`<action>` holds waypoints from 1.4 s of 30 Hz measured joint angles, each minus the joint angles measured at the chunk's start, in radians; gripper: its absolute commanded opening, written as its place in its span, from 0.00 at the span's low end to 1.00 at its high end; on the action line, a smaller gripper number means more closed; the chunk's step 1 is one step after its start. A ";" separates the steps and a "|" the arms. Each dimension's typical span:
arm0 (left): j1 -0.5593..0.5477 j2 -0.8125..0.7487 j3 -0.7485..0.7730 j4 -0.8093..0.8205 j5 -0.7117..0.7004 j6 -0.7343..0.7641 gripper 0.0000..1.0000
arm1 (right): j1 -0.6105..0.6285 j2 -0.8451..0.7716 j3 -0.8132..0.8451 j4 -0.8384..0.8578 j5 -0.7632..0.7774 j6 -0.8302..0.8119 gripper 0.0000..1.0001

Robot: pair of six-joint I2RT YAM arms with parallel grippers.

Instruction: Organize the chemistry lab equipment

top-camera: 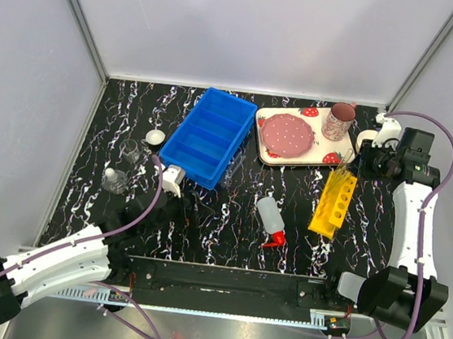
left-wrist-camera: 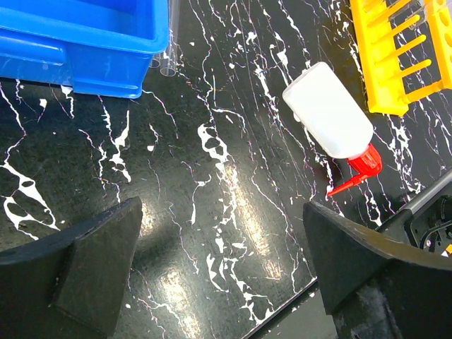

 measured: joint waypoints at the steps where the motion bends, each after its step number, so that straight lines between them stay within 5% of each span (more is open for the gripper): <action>1: 0.000 0.000 0.000 0.000 0.000 0.000 0.99 | 0.000 0.001 -0.003 0.002 0.000 -0.002 0.21; 17: 0.000 0.100 0.039 -0.011 0.029 0.032 0.99 | 0.028 0.017 -0.103 0.088 0.000 -0.053 0.28; 24: 0.000 0.298 0.229 -0.061 0.053 0.100 0.96 | 0.045 0.020 -0.117 0.092 -0.020 -0.070 0.58; 33: 0.000 0.651 0.548 -0.214 0.099 0.212 0.73 | 0.046 -0.110 -0.116 0.050 -0.111 -0.092 0.98; 42: 0.000 0.980 0.833 -0.360 0.084 0.307 0.54 | -0.015 -0.277 -0.261 0.123 -0.446 -0.090 1.00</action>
